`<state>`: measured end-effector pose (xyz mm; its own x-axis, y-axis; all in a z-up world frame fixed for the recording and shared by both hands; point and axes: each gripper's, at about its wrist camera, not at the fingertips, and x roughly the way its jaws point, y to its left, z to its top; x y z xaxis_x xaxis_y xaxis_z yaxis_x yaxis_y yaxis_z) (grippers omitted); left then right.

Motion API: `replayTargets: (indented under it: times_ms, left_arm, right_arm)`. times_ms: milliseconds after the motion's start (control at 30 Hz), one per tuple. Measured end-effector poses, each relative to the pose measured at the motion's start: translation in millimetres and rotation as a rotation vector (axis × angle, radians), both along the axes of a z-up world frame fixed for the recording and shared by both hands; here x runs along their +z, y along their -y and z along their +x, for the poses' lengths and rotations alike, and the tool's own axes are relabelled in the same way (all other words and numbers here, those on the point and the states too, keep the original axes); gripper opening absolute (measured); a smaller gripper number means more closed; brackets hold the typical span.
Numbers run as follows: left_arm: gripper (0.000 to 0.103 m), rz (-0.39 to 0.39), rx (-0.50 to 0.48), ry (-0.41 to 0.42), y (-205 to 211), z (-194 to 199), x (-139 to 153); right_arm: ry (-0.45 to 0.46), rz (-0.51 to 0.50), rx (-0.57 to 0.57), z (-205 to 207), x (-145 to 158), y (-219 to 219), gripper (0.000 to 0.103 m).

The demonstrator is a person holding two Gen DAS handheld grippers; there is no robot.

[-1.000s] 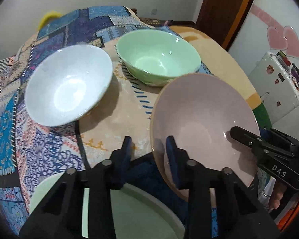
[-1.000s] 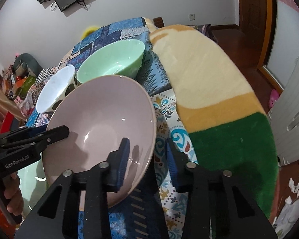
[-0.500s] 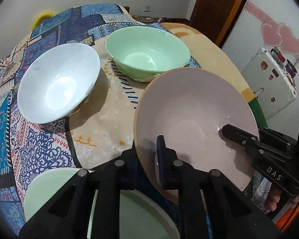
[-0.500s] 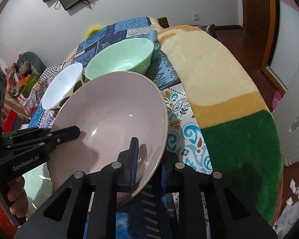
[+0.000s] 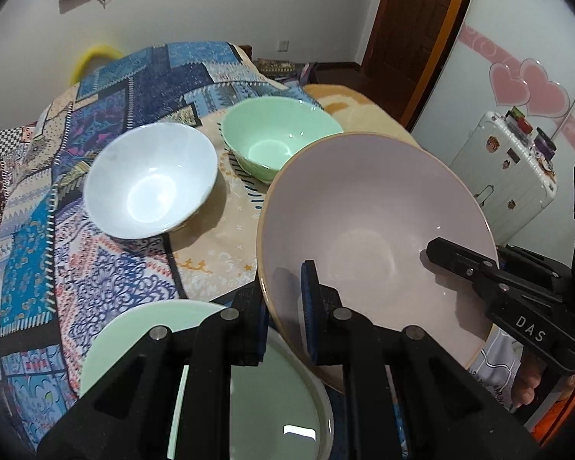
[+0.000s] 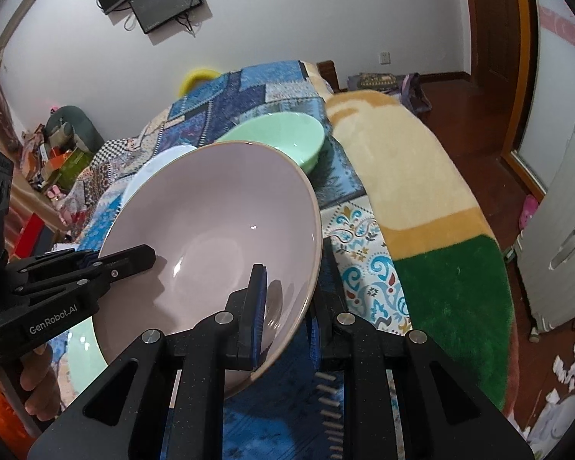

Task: Organize plates and bowls
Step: 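Lift the pink bowl with both tools and carry it across the cloth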

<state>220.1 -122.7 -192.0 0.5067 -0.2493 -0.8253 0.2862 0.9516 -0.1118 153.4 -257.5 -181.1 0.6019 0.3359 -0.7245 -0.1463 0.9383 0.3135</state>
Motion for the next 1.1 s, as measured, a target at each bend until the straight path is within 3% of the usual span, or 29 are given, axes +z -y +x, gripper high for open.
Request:
replayTargets:
  times_ms: [633, 1100]
  left_arm:
    - [0.015, -0.013, 0.061, 0.084, -64, -66, 51]
    - [0.015, -0.001, 0.201, 0.124, -152, -118, 65]
  right_arm:
    - [0.067, -0.017, 0.068, -35, 32, -65, 0.017]
    - [0.082, -0.005, 0.215, -47, 35, -146, 0.017]
